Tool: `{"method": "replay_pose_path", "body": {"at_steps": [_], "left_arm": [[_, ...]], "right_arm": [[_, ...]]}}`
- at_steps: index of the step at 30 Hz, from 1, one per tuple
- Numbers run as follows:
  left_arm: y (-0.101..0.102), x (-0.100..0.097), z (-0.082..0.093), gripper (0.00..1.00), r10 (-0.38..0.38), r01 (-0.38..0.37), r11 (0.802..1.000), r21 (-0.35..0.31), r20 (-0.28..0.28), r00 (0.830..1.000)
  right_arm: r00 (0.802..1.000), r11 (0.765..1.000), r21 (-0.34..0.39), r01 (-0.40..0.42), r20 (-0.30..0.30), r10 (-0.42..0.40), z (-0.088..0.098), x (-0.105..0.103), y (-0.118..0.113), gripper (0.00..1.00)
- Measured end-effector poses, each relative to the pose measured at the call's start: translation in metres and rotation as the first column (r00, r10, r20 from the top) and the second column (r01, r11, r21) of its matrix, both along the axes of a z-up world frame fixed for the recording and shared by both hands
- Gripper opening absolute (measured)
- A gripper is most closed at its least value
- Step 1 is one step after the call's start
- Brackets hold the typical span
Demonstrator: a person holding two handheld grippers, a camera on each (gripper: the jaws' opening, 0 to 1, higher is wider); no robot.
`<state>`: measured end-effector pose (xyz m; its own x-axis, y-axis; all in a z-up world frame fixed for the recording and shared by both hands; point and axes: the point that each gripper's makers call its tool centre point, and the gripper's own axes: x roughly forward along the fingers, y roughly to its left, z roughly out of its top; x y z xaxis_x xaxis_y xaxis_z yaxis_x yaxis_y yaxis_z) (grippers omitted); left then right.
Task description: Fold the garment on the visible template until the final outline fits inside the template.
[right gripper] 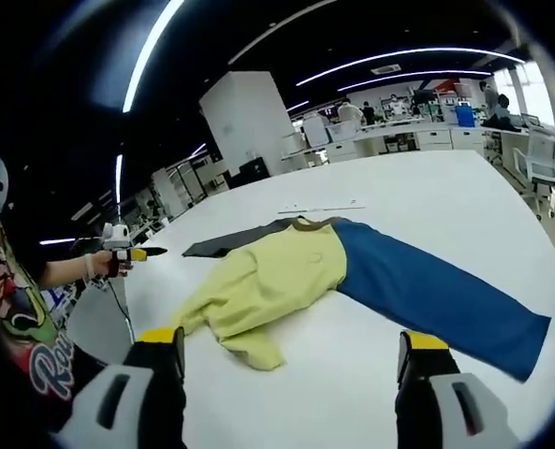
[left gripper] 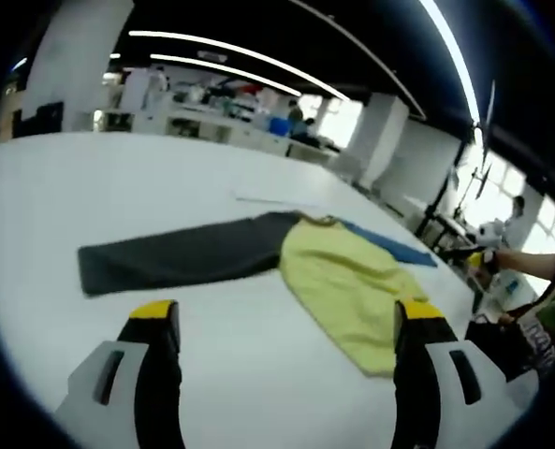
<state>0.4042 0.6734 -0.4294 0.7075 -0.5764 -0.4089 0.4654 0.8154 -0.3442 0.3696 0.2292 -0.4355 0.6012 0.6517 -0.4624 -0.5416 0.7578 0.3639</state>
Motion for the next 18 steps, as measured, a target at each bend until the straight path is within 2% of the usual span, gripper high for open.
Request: {"method": "replay_pose_path", "body": {"at_steps": [6,11,15,18], "left_arm": [[-0.006,-0.013,-0.01,0.89,0.029,-0.029,0.999,-0.031,-0.021,0.999],[-0.01,-0.023,-0.014,0.88,0.031,-0.033,0.998,-0.054,-0.035,0.999],[-0.012,-0.028,-0.017,0.88,0.025,-0.027,0.998,-0.062,-0.041,0.999],[-0.014,-0.031,-0.018,0.88,0.016,-0.019,0.998,-0.065,-0.043,0.999]], "right_arm": [[0.999,0.999,-0.023,-0.036,0.002,0.037,-0.01,0.0,0.012,0.88],[0.997,0.995,-0.06,-0.076,-0.009,0.076,-0.02,-0.002,0.022,0.75],[0.992,0.986,-0.108,-0.127,-0.033,0.124,-0.035,-0.006,0.031,0.68],[0.986,0.975,-0.154,-0.163,-0.061,0.155,-0.049,-0.006,0.036,0.59]]}}
